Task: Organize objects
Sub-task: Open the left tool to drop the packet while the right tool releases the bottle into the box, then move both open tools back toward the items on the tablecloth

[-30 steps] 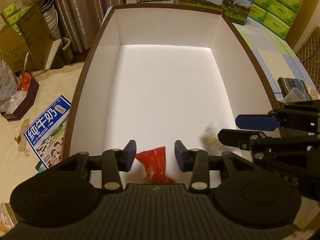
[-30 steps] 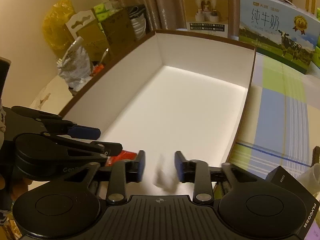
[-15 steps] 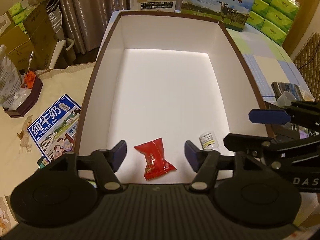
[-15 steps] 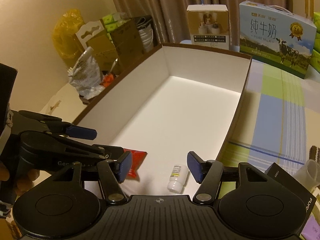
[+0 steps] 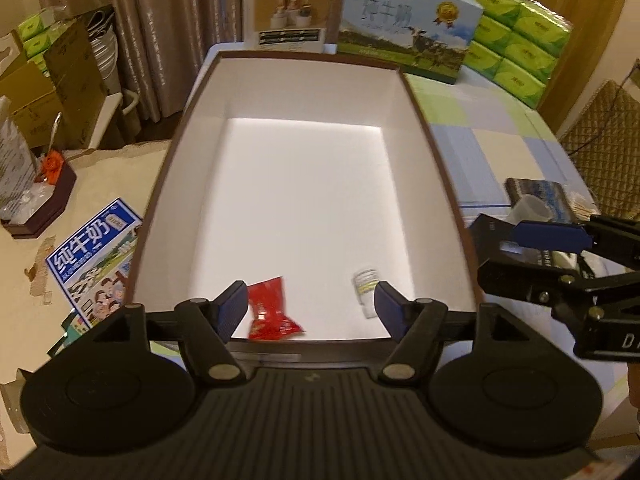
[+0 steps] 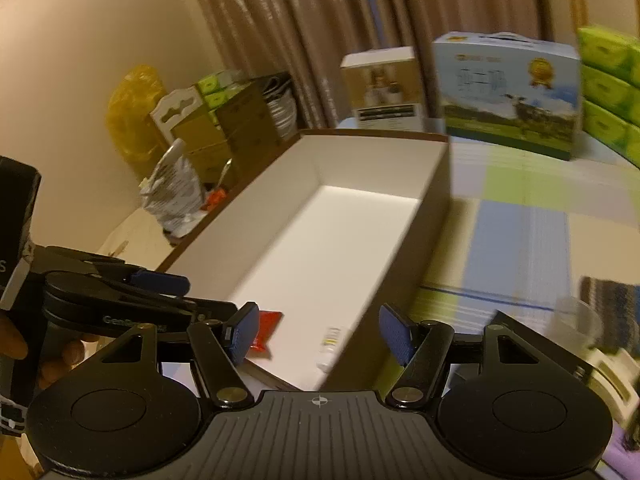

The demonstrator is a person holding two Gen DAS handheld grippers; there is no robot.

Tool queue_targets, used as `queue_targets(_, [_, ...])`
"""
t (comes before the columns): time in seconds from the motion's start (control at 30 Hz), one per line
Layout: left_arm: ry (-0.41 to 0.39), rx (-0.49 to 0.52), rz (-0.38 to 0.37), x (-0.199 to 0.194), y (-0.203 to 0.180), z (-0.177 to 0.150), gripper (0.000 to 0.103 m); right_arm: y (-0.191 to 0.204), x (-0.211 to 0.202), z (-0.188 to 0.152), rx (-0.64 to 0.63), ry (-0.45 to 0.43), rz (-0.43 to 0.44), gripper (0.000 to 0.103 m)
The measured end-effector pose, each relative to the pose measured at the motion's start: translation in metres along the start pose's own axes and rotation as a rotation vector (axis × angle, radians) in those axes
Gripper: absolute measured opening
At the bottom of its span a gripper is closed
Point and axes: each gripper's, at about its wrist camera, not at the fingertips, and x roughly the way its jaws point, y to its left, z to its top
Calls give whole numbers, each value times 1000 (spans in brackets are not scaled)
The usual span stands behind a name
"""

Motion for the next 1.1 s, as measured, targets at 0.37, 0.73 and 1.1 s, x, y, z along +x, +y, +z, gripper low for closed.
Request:
queue_targets(0.37, [-11,70,-79,-6,-55,1,66,-34,-40,-22,58,-18,-51,65])
queue_targets(0.73, [-5,147,-152,-5,-123,-1,66,-86,-93,-48,143,-35,-150,65])
queue_targets(1.1, [6,224,-227,10,-200,-1,66,-146,-142,-75,249,-42,-261,65])
